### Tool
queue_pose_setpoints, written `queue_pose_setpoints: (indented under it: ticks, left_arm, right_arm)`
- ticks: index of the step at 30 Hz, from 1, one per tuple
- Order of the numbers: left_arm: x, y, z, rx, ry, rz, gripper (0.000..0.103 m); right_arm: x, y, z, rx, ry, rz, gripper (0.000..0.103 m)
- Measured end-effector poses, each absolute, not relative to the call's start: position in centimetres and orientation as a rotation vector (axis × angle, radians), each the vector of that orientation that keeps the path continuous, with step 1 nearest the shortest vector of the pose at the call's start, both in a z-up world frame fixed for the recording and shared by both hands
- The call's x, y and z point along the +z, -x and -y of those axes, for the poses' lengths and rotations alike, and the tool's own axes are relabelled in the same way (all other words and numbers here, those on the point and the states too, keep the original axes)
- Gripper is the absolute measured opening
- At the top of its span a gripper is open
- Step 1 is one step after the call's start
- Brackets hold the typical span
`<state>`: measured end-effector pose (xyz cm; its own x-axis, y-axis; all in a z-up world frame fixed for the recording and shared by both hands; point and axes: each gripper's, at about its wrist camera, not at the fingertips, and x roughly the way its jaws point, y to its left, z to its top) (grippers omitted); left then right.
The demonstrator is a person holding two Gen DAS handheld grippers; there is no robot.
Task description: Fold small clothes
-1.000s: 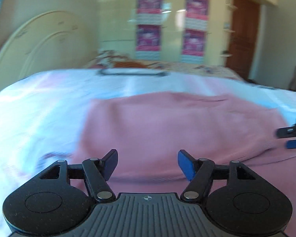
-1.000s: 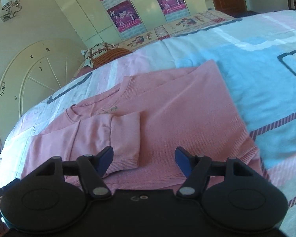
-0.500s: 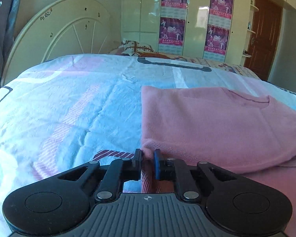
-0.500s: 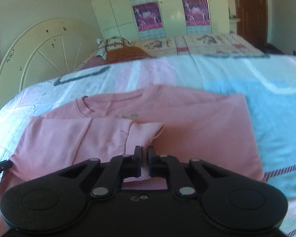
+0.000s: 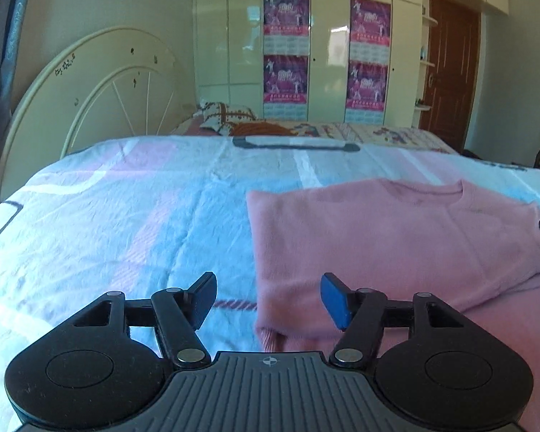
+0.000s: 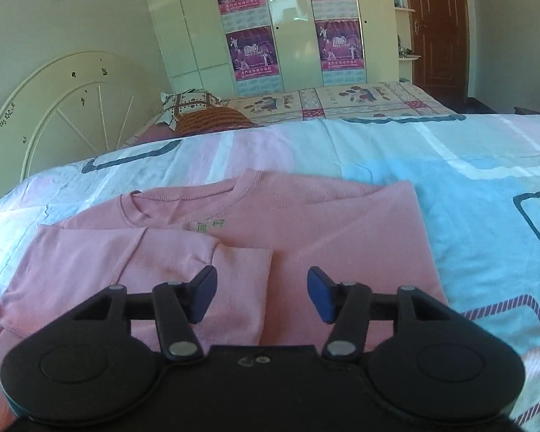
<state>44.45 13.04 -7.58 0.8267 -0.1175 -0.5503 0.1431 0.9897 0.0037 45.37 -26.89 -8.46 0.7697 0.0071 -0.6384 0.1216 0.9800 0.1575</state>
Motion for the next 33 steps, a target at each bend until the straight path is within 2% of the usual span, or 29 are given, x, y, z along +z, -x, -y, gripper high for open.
queue_pose_setpoints:
  ticks: [1, 3, 8, 9, 10, 14, 17, 18, 19, 21, 27, 31, 32, 33]
  left_arm:
    - [-7.5, -45.6, -12.6, -0.151, -0.041, -0.582, 0.063]
    - [-7.6, -47.9, -11.3, -0.182, -0.044, -0.56, 0.063]
    - [-9.6, -53.2, -9.1, -0.245, -0.034, -0.63, 0.063]
    - [-10.4, -54.0, -8.8, -0.242, -0.038, -0.653, 0.063]
    - [-11.1, -54.5, -8.8, -0.238, -0.043, -0.677, 0.063]
    - [-12.5, -54.0, -9.5, -0.198, -0.056, -0.661, 0.063]
    - [-11.9, -53.9, -9.7, -0.191, -0.063, -0.67, 0.063]
    - [-11.3, -54.0, -9.7, -0.188, -0.069, -0.656, 0.063]
    - [-10.9, -54.2, -9.6, -0.196, -0.072, -0.642, 0.063]
    - [-10.4, -55.4, -9.2, -0.212, -0.078, -0.634, 0.063]
    - [-11.7, -60.9, -8.7, -0.187, -0.058, -0.683, 0.063]
    - [-11.7, -60.9, -10.1, -0.118, -0.019, -0.701, 0.066]
    - [-11.4, -60.4, -9.9, -0.1, -0.027, -0.713, 0.066]
    - [-11.0, -59.7, -9.6, -0.113, -0.005, -0.716, 0.066]
  right_arm:
    - [-8.7, -46.3, 27.3, -0.058, -0.225, -0.704, 0.04]
    - [-9.5, -48.3, 28.3, -0.053, -0.281, -0.73, 0.034]
    - [-11.3, -51.1, 28.5, -0.032, -0.316, -0.787, 0.035]
    - [-11.3, -51.1, 28.1, -0.014, -0.293, -0.792, 0.024]
    - [-11.4, -51.2, 27.5, 0.015, -0.262, -0.802, 0.007]
    - [-9.7, -49.6, 25.7, -0.023, -0.083, -0.664, 0.007]
    - [-9.9, -50.4, 26.0, -0.068, -0.07, -0.689, 0.009]
    - [-10.0, -50.9, 26.0, -0.084, -0.063, -0.711, 0.014]
    - [-9.8, -50.8, 25.8, -0.093, -0.059, -0.698, 0.026]
    - [-9.3, -50.9, 25.2, -0.086, -0.075, -0.662, 0.034]
    - [-10.5, -53.9, 20.9, 0.078, -0.049, -0.724, 0.028]
    - [-11.7, -54.9, 21.3, 0.005, -0.05, -0.759, 0.025]
    - [-11.4, -54.9, 21.2, -0.002, -0.053, -0.767, 0.025]
    - [-11.0, -54.7, 20.7, -0.01, -0.036, -0.762, 0.029]
